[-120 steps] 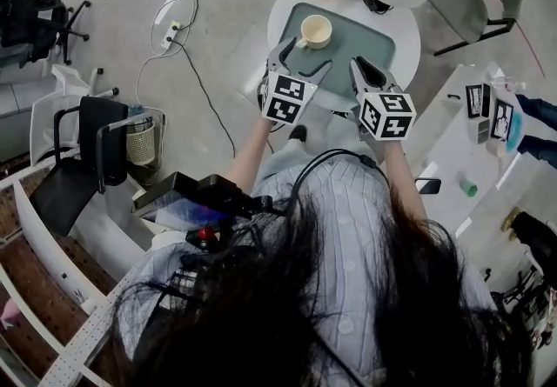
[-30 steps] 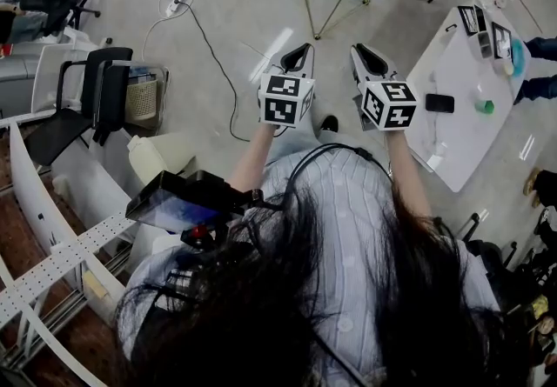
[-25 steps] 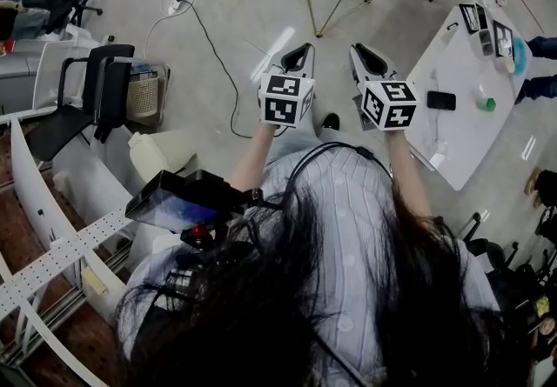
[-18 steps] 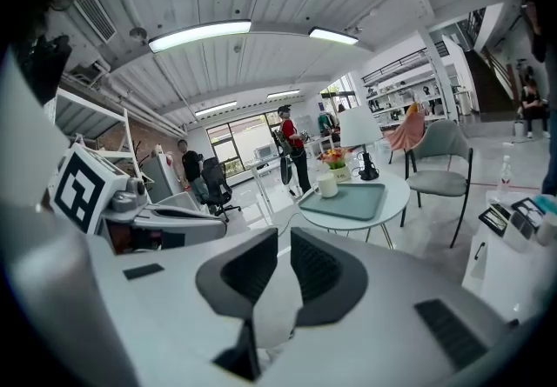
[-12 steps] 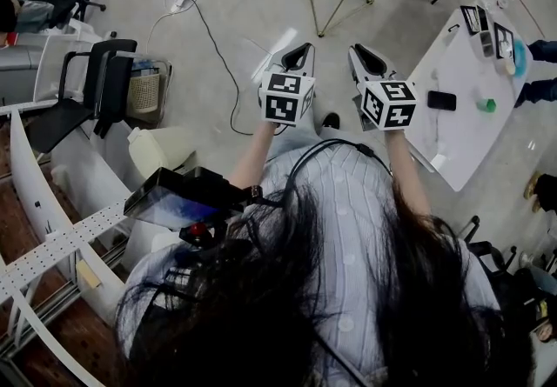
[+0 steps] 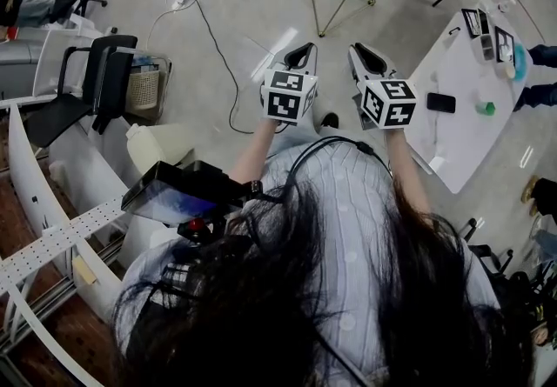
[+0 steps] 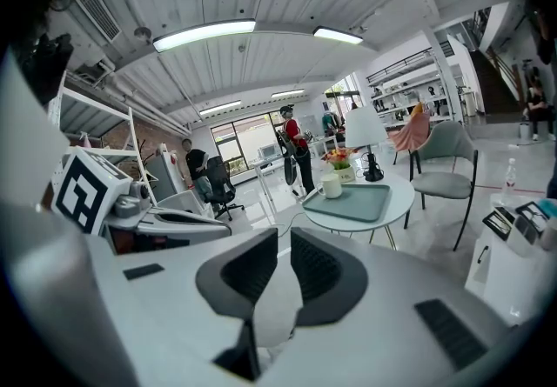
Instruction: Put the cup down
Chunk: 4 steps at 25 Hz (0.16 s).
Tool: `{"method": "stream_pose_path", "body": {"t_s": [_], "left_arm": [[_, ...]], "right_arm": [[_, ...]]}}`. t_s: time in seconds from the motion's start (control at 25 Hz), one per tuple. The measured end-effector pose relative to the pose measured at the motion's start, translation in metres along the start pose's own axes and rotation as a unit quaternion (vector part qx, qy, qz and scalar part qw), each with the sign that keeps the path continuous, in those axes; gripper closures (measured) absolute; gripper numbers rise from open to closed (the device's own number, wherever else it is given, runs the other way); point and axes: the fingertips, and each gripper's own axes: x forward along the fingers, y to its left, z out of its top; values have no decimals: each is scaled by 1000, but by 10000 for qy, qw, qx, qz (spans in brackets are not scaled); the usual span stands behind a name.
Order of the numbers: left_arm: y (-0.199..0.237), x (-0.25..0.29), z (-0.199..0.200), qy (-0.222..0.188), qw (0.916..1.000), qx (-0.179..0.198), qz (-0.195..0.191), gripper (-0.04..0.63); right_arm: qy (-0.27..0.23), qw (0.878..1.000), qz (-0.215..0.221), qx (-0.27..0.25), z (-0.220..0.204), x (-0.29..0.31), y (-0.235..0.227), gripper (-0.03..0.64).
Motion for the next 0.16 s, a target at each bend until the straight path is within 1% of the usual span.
{"method": "stream_pose_path", "body": {"t_s": [0.16], "left_arm": [[2, 0, 1, -2, 10000, -12, -17, 580]], "right_arm": [[-1, 10000, 5, -4, 0, 1, 3, 554]]}}
